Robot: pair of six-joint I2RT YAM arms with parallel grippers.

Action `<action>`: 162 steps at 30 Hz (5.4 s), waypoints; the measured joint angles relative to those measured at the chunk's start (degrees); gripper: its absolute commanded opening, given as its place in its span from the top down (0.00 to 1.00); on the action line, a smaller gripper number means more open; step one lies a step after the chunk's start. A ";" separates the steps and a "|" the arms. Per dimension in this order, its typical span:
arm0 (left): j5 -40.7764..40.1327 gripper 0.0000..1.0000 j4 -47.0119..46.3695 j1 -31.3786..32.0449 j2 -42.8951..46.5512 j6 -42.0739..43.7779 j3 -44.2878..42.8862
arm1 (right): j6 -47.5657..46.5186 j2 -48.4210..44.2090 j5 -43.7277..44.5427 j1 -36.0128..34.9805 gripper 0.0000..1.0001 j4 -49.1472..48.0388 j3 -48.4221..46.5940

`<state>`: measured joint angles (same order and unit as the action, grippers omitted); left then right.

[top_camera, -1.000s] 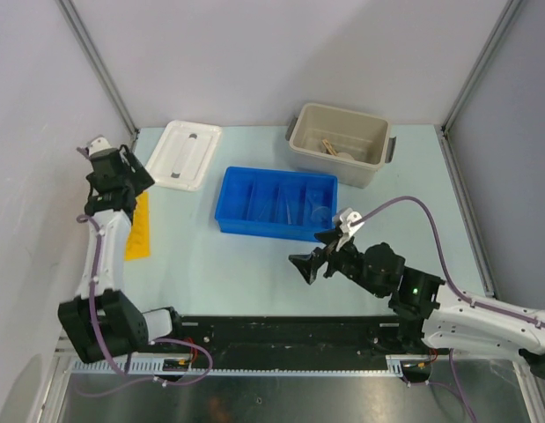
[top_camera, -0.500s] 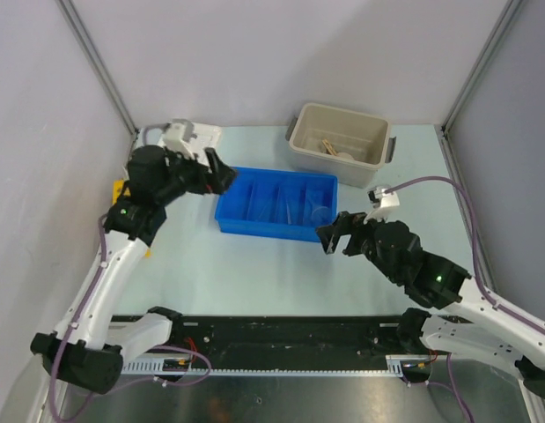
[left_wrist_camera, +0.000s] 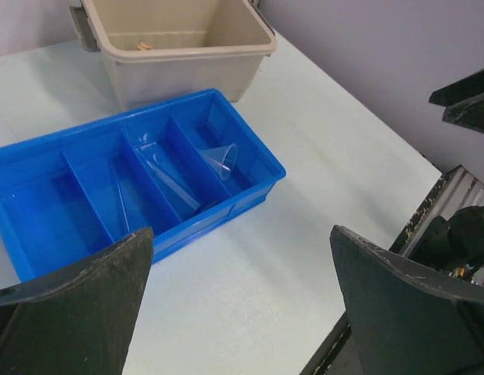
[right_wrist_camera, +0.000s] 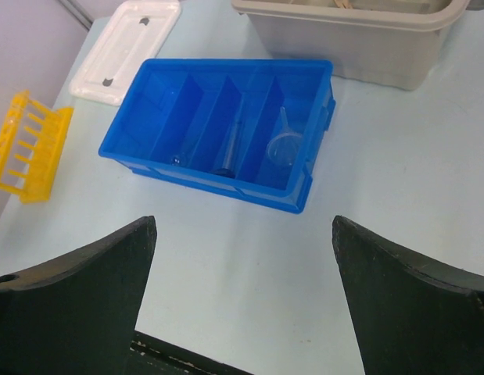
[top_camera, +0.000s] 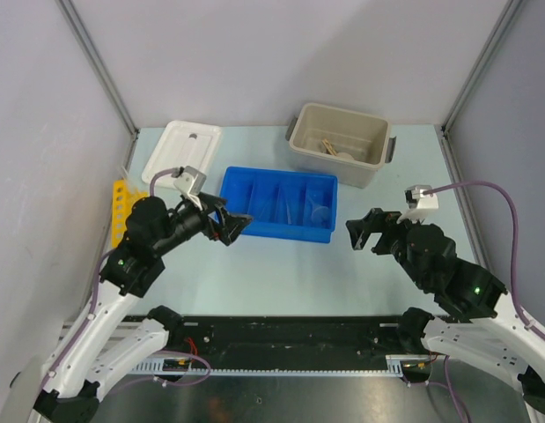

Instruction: Organize the chemistry lab equipment

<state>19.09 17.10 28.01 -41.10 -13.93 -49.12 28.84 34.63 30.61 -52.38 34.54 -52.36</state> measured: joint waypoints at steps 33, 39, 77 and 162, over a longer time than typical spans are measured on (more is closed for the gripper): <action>-19.34 0.06 4.26 -4.70 -16.98 -1.05 -16.22 | -0.55 6.62 2.54 0.92 0.01 -3.87 -3.61; -23.89 0.19 5.84 -17.81 -41.57 0.92 -36.13 | -3.37 7.82 -3.67 0.92 0.01 -6.19 -3.65; -22.32 0.99 15.26 -24.55 -91.76 7.45 -58.93 | -10.47 10.19 -5.57 3.82 0.01 -9.62 -3.67; 5.09 1.00 18.16 -19.50 -59.06 4.48 -42.91 | -69.51 92.19 -61.20 16.09 0.13 -83.27 -33.66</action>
<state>24.18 35.27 8.51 -100.16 -9.45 -92.03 -40.66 126.82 -30.59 -36.29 -48.73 -86.02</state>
